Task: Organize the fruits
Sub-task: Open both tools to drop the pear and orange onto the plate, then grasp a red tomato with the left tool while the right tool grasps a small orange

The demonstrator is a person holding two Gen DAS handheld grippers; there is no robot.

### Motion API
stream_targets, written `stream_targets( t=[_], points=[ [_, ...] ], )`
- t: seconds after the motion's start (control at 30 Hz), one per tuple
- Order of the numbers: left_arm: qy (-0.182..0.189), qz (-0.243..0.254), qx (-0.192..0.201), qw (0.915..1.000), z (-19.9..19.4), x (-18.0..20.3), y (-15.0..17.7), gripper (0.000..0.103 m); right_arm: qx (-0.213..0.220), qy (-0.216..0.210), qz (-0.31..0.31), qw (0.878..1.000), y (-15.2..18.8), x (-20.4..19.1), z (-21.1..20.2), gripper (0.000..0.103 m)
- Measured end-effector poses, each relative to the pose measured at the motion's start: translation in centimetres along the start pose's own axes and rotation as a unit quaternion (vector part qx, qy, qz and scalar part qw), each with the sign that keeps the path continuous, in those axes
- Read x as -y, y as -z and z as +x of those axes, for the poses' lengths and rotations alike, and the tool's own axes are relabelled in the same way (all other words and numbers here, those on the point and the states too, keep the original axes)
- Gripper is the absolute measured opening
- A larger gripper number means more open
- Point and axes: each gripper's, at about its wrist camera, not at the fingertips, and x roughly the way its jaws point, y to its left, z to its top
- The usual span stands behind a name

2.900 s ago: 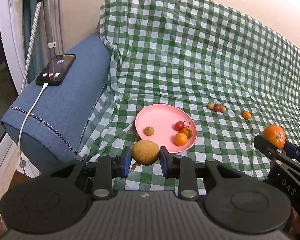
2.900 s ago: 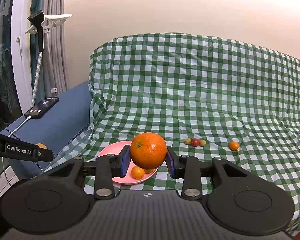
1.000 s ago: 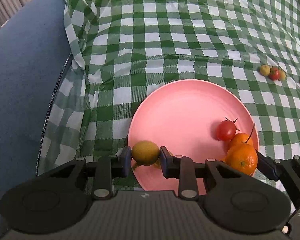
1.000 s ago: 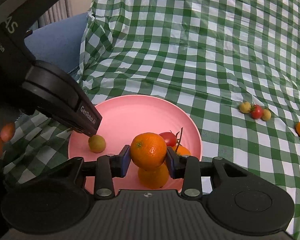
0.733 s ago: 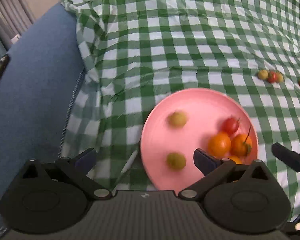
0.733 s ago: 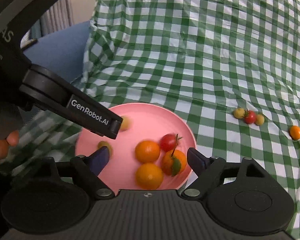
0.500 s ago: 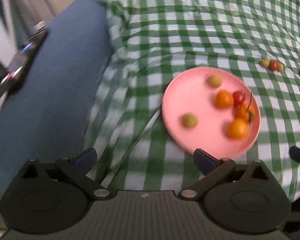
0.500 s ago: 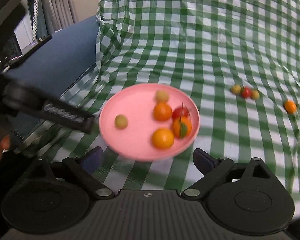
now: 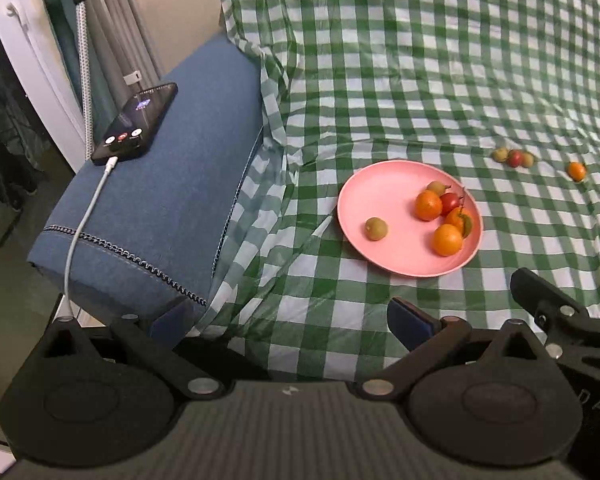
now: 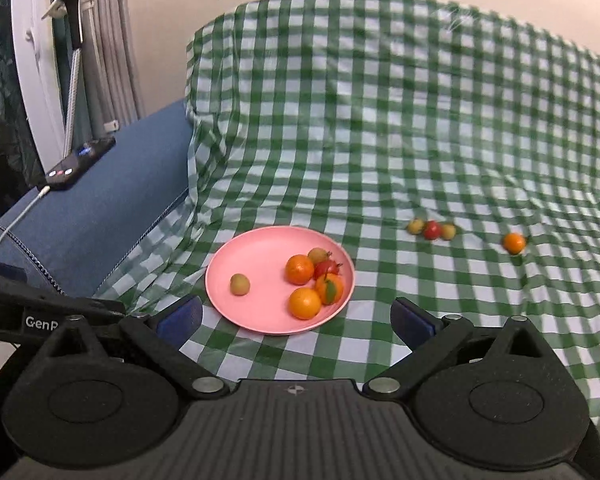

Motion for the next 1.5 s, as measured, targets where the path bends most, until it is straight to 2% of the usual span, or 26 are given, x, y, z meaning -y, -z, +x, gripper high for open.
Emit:
stream_targets(
  t=[0.47,0.93,1.13,1.33,1.5],
  points=[
    [-0.006,0.006,0.052,0.9986,-5.3,0.2,1.7,0.103,0.071,0.015,0.003,0.997,0.5,0.4,-5.7,0.100],
    [-0.007,0.022,0.043,0.9988,-4.7,1.0,1.0,0.103,0.092,0.026,0.017,0.995,0.9,1.4,-5.8,0.100],
    [0.017,0.027,0.022,0.9992,-2.5,3.3,-2.1,0.103,0.117,0.067,0.027,0.990,0.7,4.0,-4.9,0.102],
    [0.053,0.015,0.002,0.9985,0.1,7.7,-6.9,0.103,0.100,0.104,0.067,0.987,0.6,9.0,-2.1,0.102],
    [0.079,0.007,-0.034,0.9963,3.9,12.9,-11.5,0.103,0.091,0.164,0.118,0.975,0.8,14.5,1.4,0.102]
  ],
)
